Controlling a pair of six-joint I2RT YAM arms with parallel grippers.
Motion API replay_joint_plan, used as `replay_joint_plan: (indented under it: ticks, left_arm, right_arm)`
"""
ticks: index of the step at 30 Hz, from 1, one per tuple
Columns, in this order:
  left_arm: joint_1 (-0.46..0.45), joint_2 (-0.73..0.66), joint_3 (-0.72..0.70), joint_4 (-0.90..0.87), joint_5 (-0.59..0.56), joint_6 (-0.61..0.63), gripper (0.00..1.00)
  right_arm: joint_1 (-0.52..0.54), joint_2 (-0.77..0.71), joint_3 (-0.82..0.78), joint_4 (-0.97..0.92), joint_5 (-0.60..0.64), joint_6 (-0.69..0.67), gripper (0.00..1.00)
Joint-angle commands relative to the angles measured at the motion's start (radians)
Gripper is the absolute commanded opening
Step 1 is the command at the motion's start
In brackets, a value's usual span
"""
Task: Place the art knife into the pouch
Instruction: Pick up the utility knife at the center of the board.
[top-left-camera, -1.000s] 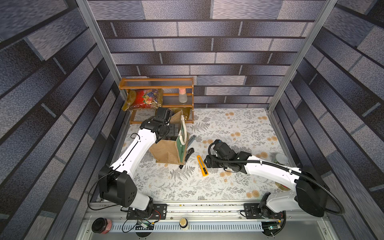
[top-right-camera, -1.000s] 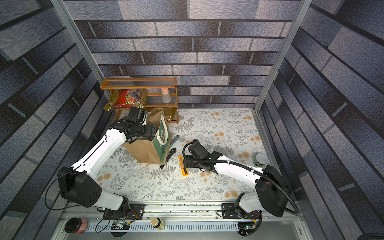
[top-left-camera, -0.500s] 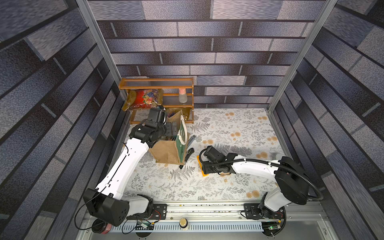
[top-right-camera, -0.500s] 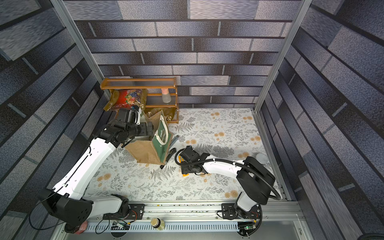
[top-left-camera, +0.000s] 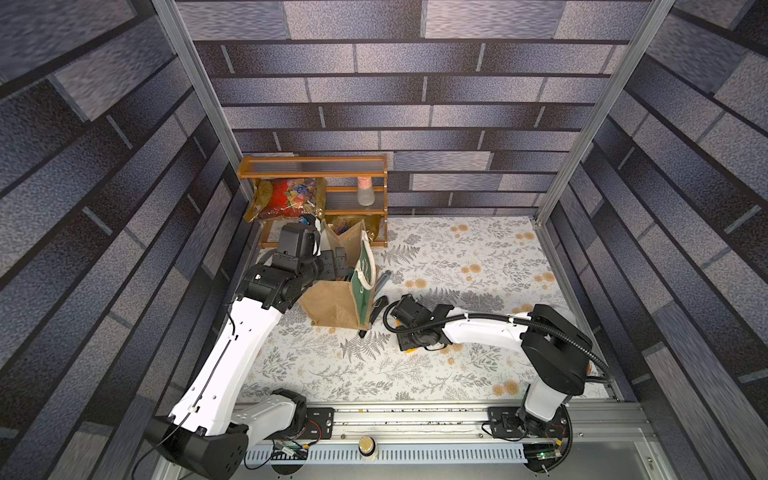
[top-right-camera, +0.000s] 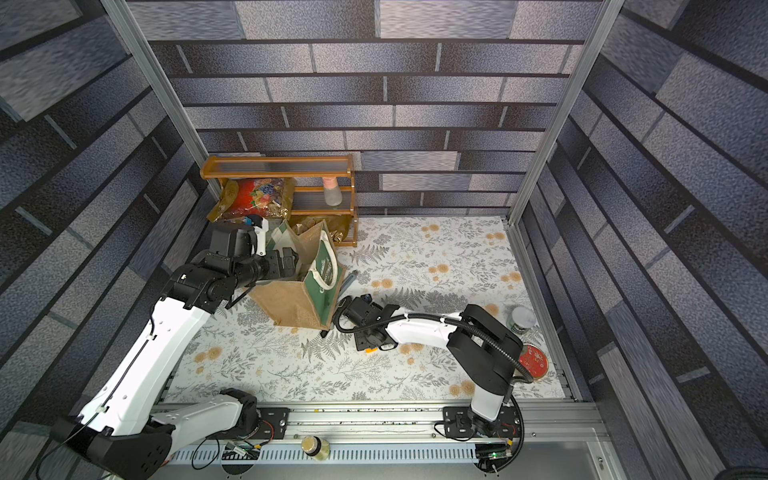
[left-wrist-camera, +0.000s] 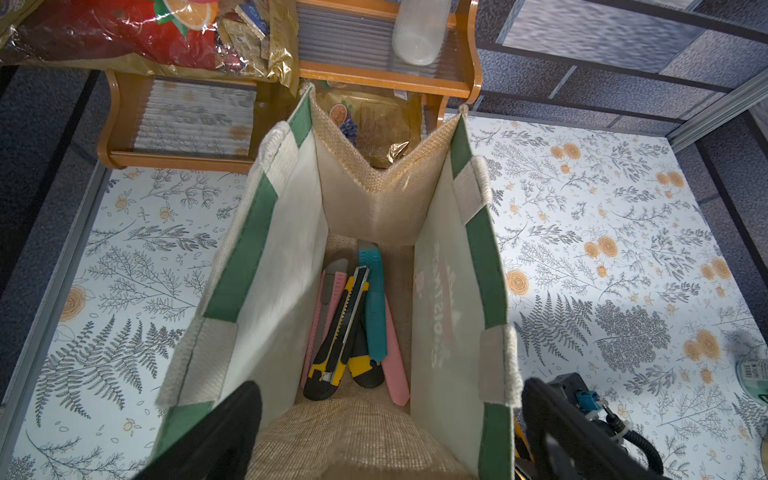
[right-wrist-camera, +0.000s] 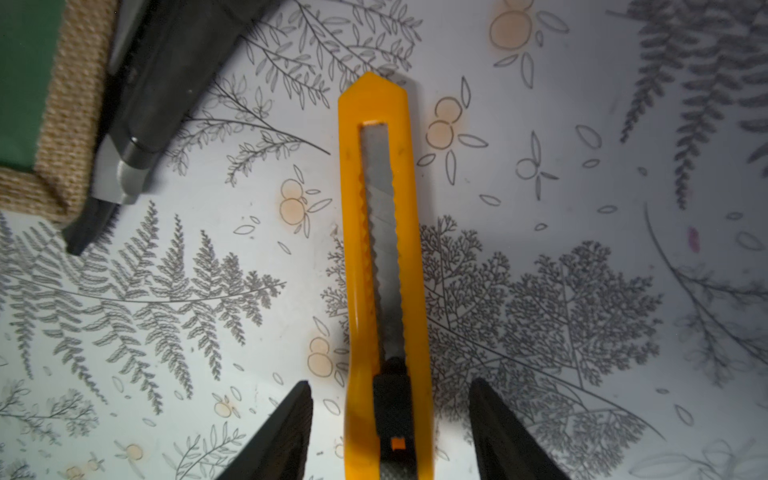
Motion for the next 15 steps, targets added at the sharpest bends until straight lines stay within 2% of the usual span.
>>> replay_joint_plan:
  ticks: [1, 15]
  left_arm:
    - [0.009, -0.027, -0.032, -0.024, 0.024, -0.017, 1.0]
    - [0.025, -0.065, -0.093, -0.002, 0.051, -0.035, 1.0]
  right_arm:
    - [0.015, 0.021, 0.046, -0.054, 0.037, 0.006, 0.62]
    - [0.038, 0.04, 0.039, -0.113, 0.041, 0.039, 0.54]
